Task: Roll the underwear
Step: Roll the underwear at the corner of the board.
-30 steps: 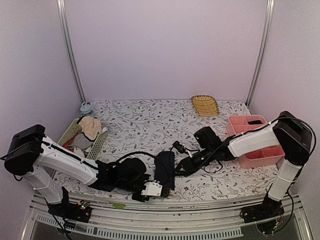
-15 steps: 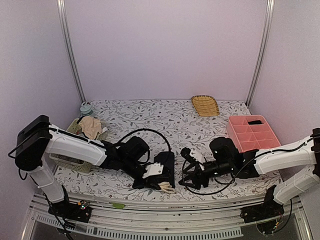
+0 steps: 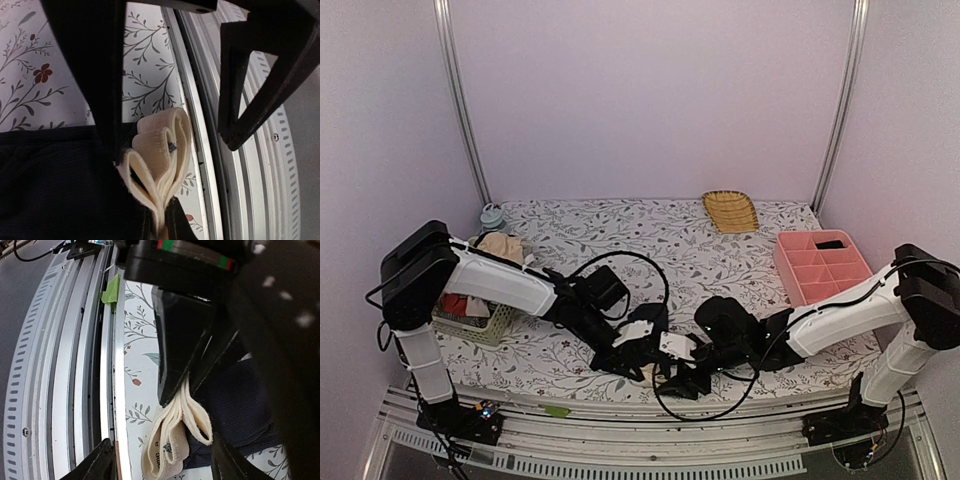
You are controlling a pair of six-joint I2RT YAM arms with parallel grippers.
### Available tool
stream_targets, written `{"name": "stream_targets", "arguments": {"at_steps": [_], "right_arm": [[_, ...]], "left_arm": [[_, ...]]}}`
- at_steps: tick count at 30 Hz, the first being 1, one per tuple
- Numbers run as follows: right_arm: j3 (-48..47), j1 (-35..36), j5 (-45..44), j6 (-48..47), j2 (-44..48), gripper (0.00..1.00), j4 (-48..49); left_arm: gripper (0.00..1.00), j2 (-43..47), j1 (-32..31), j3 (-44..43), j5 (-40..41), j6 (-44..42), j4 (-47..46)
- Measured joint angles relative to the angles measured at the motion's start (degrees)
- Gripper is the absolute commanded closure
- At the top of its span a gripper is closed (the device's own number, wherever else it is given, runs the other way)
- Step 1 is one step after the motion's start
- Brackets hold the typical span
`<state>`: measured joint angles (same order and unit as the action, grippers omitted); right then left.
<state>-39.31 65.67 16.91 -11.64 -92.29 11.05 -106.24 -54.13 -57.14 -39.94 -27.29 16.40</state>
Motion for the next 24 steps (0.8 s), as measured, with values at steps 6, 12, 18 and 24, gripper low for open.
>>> {"name": "stream_targets", "arguments": {"at_steps": [6,12,18,24], "right_arm": [[-0.8,1.0,-0.7,-2.4,-2.6,0.36,0.6],[-0.8,1.5,-2.7,-3.8,-4.3,0.63,1.3],[-0.9,1.5,-5.1,-4.2,-5.1,0.84,2.4],[-0.9,1.6,-5.7,-3.6,-5.3,1.00,2.8]], "left_arm": [[0.99,-1.6,0.7,-1.2,-1.9,0.0,0.9],[0.98,-2.2,1.1,-1.4,-3.0,0.0,1.0],[0.93,-2.2,1.4,-1.4,-3.1,0.0,1.0],[0.68,-2.1,1.8,-1.1,-2.9,0.2,0.6]]}}
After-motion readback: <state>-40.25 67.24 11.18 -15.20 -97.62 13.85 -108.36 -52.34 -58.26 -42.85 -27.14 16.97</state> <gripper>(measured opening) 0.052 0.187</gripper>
